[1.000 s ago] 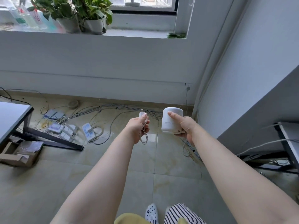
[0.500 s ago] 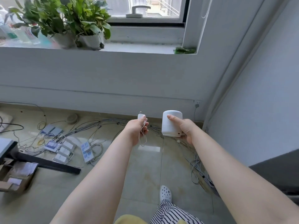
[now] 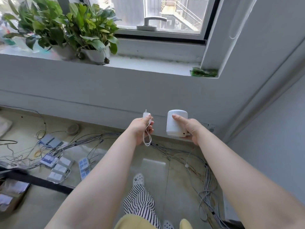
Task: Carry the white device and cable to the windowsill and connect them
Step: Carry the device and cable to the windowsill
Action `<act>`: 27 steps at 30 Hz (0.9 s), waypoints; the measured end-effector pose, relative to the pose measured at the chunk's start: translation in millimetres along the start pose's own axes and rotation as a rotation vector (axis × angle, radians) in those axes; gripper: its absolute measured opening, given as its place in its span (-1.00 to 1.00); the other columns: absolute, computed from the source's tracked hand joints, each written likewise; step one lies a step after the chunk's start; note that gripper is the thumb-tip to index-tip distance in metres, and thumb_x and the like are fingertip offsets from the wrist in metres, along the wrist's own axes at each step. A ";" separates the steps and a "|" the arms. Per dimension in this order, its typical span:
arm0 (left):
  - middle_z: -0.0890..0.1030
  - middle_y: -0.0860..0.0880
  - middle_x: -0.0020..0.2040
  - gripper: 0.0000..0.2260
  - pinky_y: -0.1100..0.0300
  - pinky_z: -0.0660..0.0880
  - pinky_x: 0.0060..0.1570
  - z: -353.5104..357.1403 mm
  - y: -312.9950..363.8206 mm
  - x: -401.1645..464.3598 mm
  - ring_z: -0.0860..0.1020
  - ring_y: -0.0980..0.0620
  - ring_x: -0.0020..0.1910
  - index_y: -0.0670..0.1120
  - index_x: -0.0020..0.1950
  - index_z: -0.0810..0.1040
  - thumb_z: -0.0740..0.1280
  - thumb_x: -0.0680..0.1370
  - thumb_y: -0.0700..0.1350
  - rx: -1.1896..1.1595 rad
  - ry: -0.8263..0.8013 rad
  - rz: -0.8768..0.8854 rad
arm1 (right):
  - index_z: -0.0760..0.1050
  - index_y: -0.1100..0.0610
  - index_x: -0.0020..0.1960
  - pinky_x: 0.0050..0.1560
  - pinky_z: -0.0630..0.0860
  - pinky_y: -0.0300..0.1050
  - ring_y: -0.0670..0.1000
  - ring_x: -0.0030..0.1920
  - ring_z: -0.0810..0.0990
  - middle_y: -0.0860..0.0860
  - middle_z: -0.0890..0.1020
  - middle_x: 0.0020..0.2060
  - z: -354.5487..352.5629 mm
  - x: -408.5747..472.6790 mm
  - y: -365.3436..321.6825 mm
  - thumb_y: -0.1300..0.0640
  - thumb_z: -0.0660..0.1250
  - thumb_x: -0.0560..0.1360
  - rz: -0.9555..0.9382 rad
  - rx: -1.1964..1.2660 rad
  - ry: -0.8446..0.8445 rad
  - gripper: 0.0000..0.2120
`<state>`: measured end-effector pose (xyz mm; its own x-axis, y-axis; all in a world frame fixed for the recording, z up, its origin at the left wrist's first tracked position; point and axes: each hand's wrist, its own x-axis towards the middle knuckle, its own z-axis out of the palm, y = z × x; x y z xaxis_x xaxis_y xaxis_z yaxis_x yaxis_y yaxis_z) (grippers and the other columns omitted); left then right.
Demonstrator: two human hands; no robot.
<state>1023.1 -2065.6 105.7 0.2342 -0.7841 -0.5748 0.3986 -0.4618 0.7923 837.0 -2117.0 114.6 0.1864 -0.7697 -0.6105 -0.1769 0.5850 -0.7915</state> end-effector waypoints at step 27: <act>0.49 0.00 -0.23 -0.80 0.26 0.48 -0.30 -10.9 231.5 276.8 0.37 0.11 -0.39 -0.15 0.02 0.52 0.24 0.60 -0.03 0.056 -0.163 -0.008 | 0.50 0.09 0.17 -0.05 0.54 -0.09 0.06 0.02 0.61 0.06 0.64 0.07 84.6 233.2 -207.8 -0.04 0.51 0.32 -0.225 0.165 0.143 -0.52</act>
<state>1189.8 -2385.0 127.8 0.0827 -0.8352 -0.5437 0.3484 -0.4870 0.8009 999.0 -2396.4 134.4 0.0629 -0.9060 -0.4186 0.0150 0.4203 -0.9073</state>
